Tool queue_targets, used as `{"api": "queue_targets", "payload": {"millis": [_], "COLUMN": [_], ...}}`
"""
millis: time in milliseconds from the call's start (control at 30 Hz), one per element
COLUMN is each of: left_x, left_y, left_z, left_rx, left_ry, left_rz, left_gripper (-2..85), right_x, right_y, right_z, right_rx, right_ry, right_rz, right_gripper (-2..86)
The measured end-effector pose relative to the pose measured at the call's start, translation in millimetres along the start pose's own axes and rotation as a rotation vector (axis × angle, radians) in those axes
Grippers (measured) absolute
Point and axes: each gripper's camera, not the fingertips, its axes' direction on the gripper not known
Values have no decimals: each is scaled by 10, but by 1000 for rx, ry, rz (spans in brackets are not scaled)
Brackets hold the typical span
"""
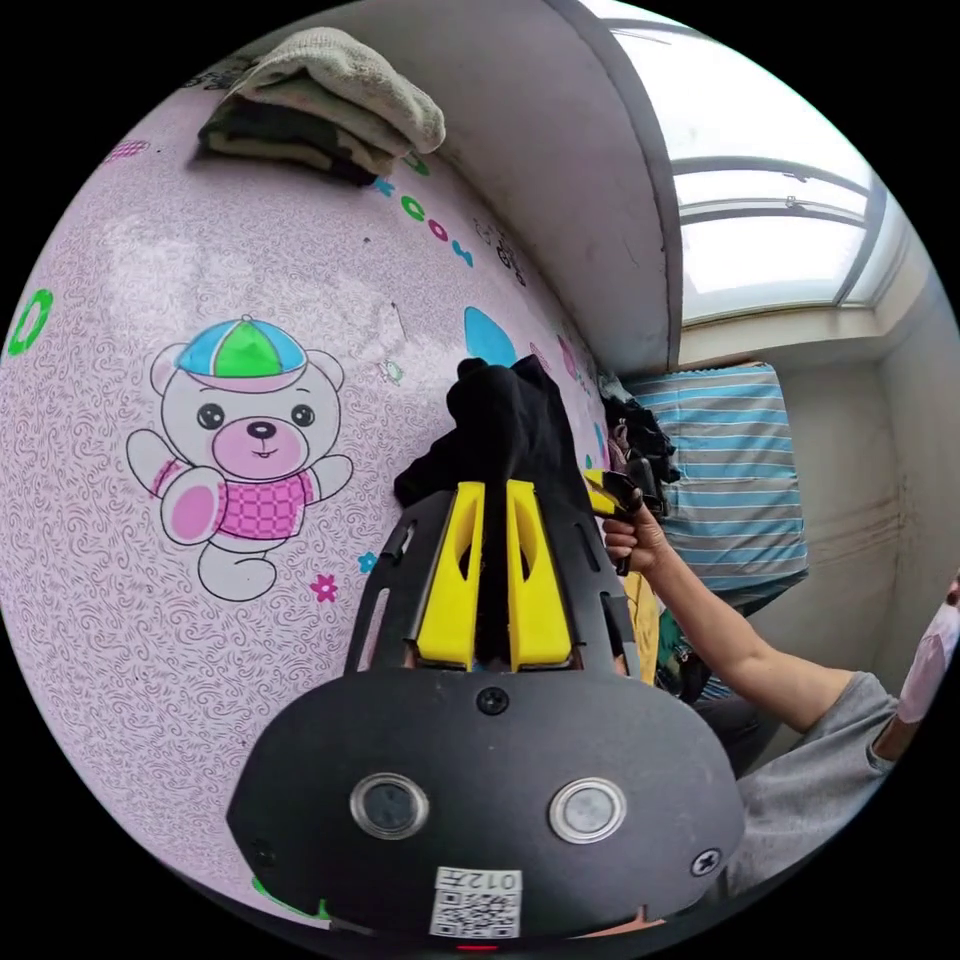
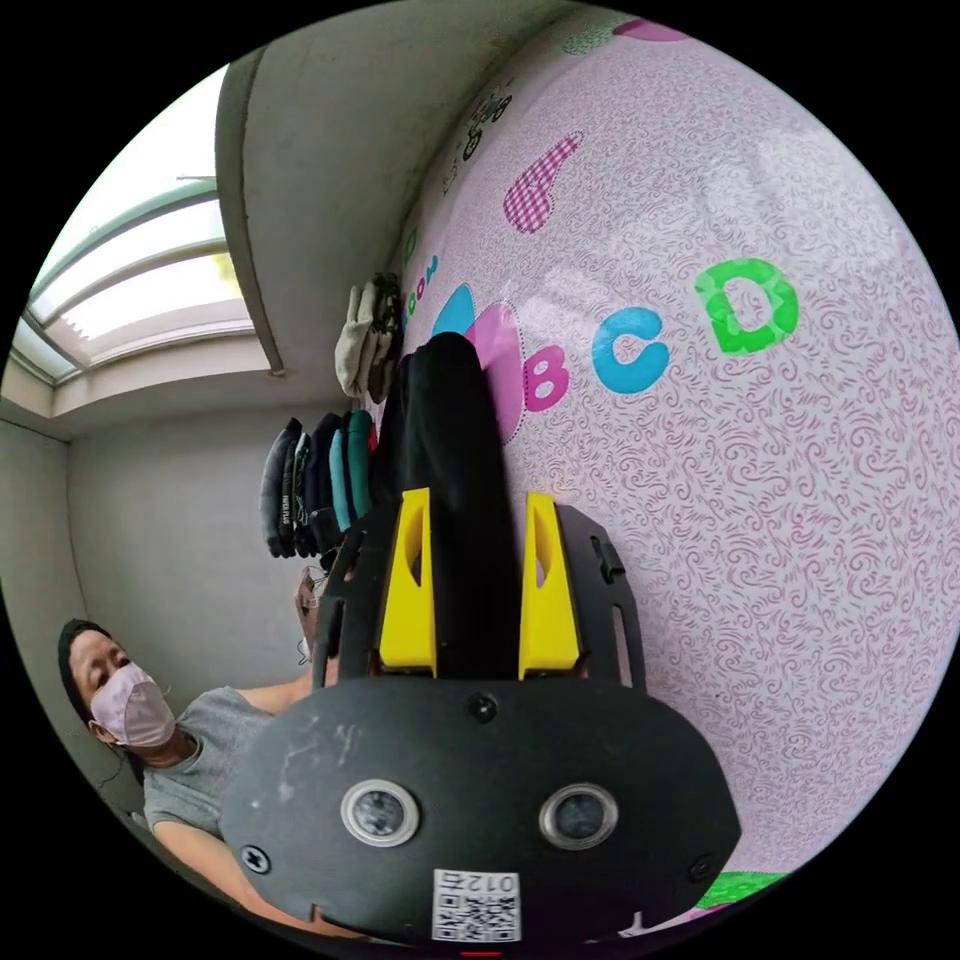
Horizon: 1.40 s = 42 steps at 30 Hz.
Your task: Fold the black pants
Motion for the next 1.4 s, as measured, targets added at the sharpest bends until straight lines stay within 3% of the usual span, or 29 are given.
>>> {"api": "queue_targets", "payload": {"millis": [233, 367, 500, 767, 867, 1100, 1400], "left_x": [69, 27, 567, 1227, 1190, 1040, 876], "left_y": [14, 57, 191, 376, 375, 265, 144], "left_z": [29, -51, -408, 307, 504, 576, 337], "left_rx": [-6, 23, 135, -215, -325, -354, -337], "left_ry": [-12, 53, -69, -104, -223, -219, -195], "left_rz": [47, 5, 187, 405, 390, 357, 294], "left_gripper": [28, 23, 18, 10, 5, -1, 6], "right_x": [-143, -202, -166, 183, 172, -11, 112], "right_y": [24, 155, 403, 936, 921, 953, 1566], "right_z": [210, 177, 30, 21, 183, 225, 256], "right_rx": [-11, 53, 6, -82, -132, -107, -28], "right_ry": [123, 152, 109, -24, -14, 126, -6], "right_rz": [-29, 8, 19, 90, 71, -32, 176], "right_gripper": [78, 102, 150, 162, 128, 72, 83]}}
